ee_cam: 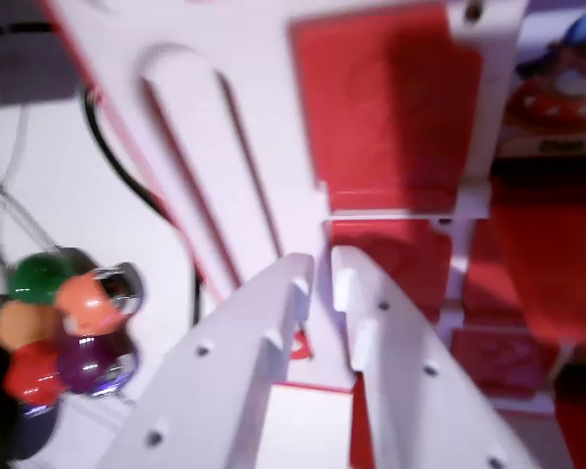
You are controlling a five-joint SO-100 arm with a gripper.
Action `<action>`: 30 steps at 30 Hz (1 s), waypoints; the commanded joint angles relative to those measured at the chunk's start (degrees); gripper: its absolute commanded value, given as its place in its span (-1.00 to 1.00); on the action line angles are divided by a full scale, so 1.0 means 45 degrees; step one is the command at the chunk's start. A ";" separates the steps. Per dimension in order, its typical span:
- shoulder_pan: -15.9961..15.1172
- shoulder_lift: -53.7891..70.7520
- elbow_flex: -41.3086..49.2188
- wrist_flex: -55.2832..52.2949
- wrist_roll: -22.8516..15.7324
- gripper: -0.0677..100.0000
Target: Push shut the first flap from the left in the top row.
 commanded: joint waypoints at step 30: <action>0.0078 1.4453 0.9141 0.2324 -0.0820 -0.95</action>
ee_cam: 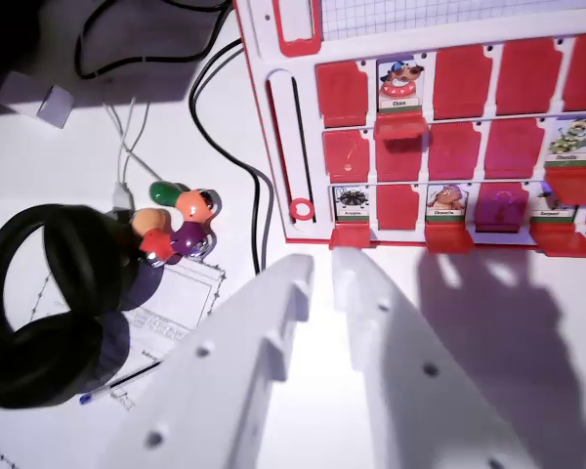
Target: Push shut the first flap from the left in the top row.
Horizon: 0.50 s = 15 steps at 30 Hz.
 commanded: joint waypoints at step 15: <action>0.0977 0.6582 0.3437 -0.0020 -0.1387 -0.95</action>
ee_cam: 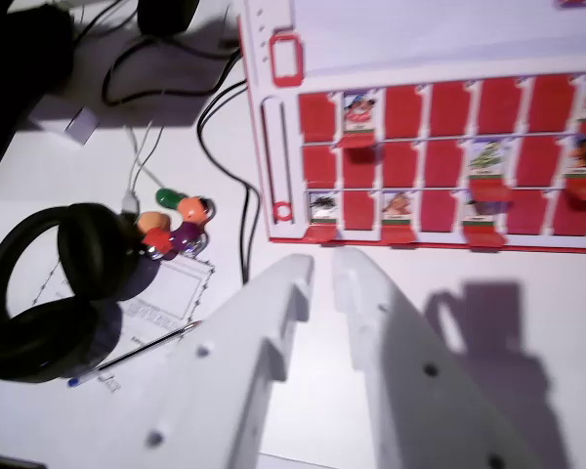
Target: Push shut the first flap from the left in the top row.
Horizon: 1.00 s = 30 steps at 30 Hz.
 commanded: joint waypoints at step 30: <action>0.2598 0.4707 0.2383 0.0430 -0.1230 -0.95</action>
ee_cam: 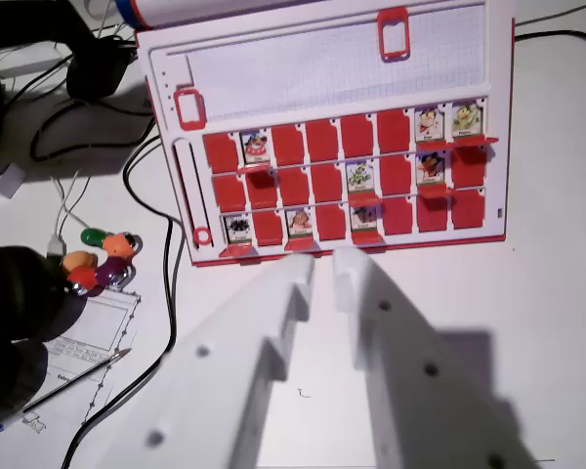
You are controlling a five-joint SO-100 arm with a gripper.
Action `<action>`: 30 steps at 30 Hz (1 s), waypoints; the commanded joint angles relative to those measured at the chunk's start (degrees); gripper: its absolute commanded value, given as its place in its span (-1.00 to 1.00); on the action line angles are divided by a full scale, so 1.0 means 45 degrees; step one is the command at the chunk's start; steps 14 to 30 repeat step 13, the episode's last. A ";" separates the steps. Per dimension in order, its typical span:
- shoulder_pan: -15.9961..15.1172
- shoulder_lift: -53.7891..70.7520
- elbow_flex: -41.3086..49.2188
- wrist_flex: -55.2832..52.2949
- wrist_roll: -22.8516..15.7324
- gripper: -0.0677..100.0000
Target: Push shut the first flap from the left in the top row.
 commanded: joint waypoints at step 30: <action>-0.0078 0.0391 -0.0488 0.0020 0.0371 -0.95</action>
